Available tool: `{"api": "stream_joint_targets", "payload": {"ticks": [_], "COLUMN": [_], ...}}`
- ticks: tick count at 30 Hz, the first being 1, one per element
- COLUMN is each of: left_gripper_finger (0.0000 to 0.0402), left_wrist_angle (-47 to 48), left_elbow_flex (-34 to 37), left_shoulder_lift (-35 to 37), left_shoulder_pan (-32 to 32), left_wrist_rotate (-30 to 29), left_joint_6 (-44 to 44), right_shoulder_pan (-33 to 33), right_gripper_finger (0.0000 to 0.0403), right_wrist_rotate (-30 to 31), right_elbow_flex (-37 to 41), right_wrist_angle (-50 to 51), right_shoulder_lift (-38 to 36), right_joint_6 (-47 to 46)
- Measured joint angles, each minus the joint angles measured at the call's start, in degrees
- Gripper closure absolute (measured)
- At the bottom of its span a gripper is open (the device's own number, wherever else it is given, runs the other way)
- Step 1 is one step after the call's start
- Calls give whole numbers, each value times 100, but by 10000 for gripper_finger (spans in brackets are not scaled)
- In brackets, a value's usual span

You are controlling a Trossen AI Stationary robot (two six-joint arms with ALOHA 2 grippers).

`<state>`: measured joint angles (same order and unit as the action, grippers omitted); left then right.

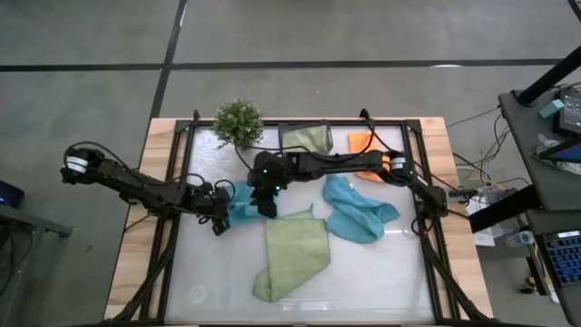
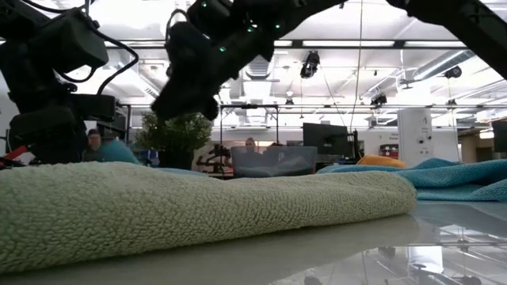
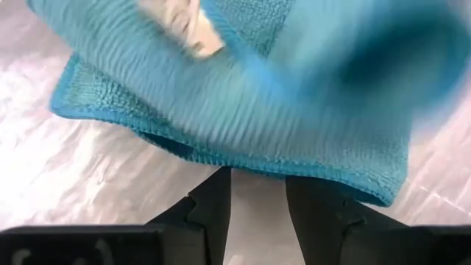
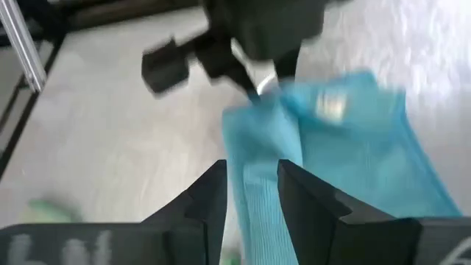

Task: Fold microfiber towels
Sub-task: Fold the left blue towel

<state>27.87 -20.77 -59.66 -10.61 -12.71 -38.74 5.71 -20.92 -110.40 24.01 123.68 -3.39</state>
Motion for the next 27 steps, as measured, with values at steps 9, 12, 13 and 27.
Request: {"api": "stream_joint_targets", "payload": {"ticks": [9, 12, 13, 27], "left_gripper_finger": [285, 285, 285, 285], "left_wrist_angle": [-10, -5, -5, 404], "left_elbow_flex": [22, 23, 21, -237], "left_shoulder_lift": [-15, -10, -11, 10], "left_shoulder_pan": [-6, -4, -4, 0], "left_wrist_rotate": [-12, 5, 11, 420], "left_joint_6": [1, 5, 4, -181], "right_shoulder_pan": [-130, -148, -155, -151], "right_gripper_finger": [306, 309, 308, 267], "right_wrist_rotate": [0, 13, 12, 1082], "right_elbow_flex": [1370, 1721, 1817, 2184], "right_wrist_angle": [-809, -1274, -1415, -1656], "right_shoulder_lift": [-427, -448, -448, -369], "right_joint_6": [29, 278, 331, 1641]}}
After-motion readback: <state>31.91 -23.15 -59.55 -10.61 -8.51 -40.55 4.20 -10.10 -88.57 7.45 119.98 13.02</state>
